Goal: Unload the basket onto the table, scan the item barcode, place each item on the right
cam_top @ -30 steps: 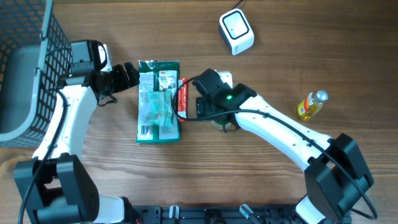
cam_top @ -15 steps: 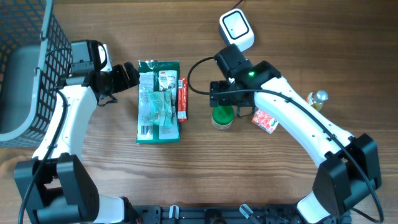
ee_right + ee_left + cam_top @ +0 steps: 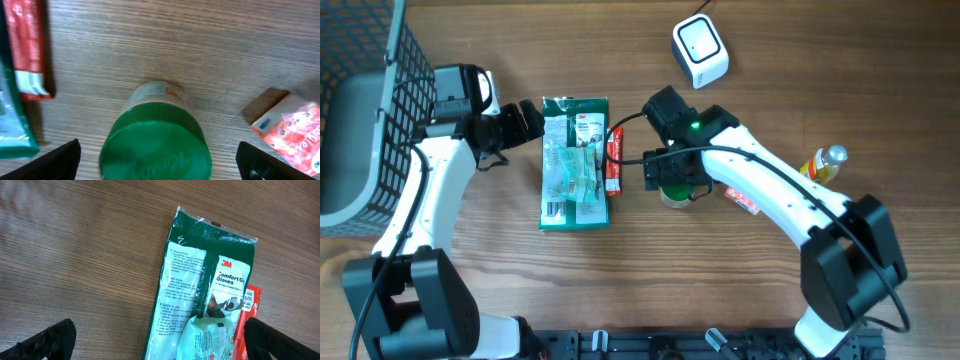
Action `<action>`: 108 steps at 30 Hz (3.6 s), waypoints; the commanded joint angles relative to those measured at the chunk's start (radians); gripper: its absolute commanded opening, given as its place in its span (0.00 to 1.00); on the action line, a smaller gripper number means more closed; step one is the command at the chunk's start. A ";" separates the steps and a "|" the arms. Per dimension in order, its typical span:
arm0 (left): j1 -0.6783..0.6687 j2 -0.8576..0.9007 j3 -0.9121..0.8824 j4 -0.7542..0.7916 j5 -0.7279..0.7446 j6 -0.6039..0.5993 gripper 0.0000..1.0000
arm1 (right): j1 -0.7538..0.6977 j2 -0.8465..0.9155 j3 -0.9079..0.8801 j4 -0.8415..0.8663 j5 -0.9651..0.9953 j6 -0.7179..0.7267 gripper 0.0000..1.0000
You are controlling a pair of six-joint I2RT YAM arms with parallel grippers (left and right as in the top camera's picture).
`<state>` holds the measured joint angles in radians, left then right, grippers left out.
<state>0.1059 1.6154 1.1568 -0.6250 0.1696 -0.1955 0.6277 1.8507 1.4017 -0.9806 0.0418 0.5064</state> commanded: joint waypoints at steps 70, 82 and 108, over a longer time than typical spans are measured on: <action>0.009 -0.011 0.013 0.004 -0.006 0.009 1.00 | 0.000 0.155 -0.003 -0.027 0.047 0.018 0.66; 0.009 -0.011 0.013 0.004 -0.006 0.009 1.00 | -0.014 0.154 0.016 -0.061 -0.074 0.017 0.34; 0.009 -0.011 0.013 0.003 -0.006 0.009 1.00 | -0.038 0.154 0.027 -0.132 -1.075 0.261 0.13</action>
<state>0.1059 1.6154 1.1568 -0.6250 0.1699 -0.1955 0.5919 1.9938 1.4036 -1.1038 -0.8848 0.6933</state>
